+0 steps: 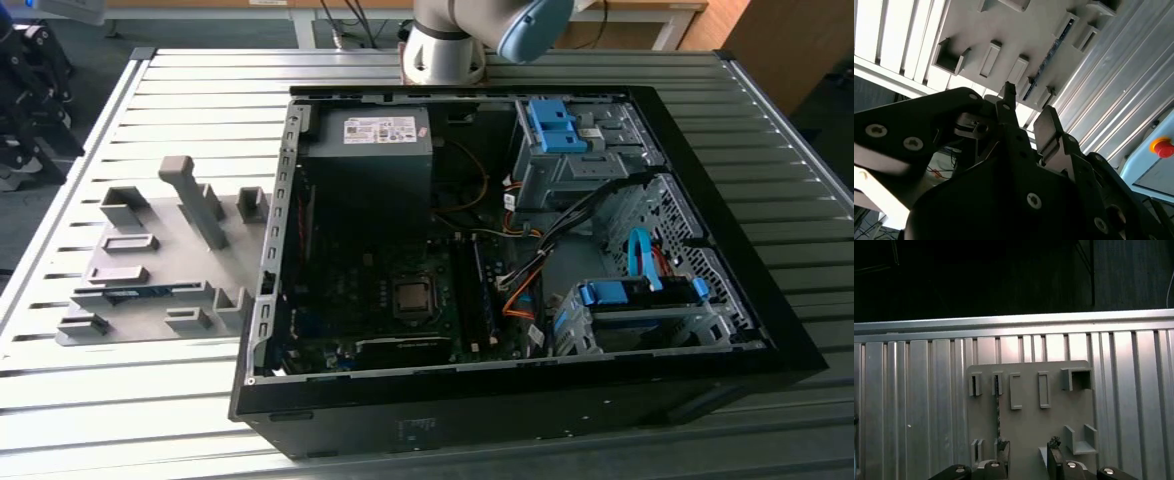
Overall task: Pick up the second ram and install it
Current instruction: 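Pick up the second ram and move it above second insertion slot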
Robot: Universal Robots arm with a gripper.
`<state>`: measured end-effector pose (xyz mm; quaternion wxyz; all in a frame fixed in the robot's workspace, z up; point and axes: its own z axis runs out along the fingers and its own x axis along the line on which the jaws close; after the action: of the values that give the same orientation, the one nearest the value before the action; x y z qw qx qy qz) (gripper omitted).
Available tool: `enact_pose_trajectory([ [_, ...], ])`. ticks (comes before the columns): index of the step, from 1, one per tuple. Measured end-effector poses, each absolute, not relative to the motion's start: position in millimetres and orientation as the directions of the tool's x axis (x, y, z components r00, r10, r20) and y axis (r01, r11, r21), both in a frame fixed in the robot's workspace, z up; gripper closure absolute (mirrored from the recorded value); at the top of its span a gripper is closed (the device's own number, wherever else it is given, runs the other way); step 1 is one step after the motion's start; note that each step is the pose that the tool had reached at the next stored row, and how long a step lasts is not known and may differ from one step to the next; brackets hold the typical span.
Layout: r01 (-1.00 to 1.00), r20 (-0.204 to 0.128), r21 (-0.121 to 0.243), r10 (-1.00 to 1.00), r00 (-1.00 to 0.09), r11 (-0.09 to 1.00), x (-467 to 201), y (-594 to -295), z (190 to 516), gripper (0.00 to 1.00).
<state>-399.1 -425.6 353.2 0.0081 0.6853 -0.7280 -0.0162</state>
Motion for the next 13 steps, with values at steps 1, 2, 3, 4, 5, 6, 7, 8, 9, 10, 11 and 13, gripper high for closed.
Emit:
enact_pose_trajectory([
  [1, -0.998, -0.011, 0.034, -0.998, -0.059, 0.059, -399.3, -426.1, 352.6, 0.58],
  [2, -0.998, -0.011, 0.034, -0.998, -0.059, 0.058, -399.4, -426.3, 352.1, 0.58],
  [3, -0.998, -0.011, 0.034, -0.998, -0.058, 0.058, -399.4, -426.4, 351.7, 0.58],
  [4, -0.998, -0.011, 0.033, -0.998, -0.058, 0.058, -399.4, -426.6, 351.4, 0.58],
  [5, -0.998, -0.011, 0.033, -0.998, -0.058, 0.058, -399.4, -426.7, 351.0, 0.58],
  [6, -0.998, -0.011, 0.032, -0.998, -0.058, 0.057, -399.4, -426.8, 350.8, 0.58],
  [7, -0.998, -0.011, 0.032, -0.998, -0.058, 0.057, -399.4, -426.8, 350.7, 0.56],
  [8, -0.998, -0.011, 0.032, -0.998, -0.057, 0.057, -399.4, -426.9, 350.6, 0.56],
  [9, -0.998, -0.011, 0.032, -0.998, -0.057, 0.057, -399.4, -426.9, 350.6, 0.56],
  [10, -0.998, -0.011, 0.032, -0.998, -0.057, 0.057, -399.4, -427.0, 350.5, 0.5],
  [11, -0.998, -0.011, 0.032, -0.998, -0.057, 0.057, -399.4, -427.0, 350.4, 0.5],
  [13, -0.998, -0.012, 0.032, -0.998, -0.056, 0.056, -399.4, -427.2, 349.4, 0.5],
])
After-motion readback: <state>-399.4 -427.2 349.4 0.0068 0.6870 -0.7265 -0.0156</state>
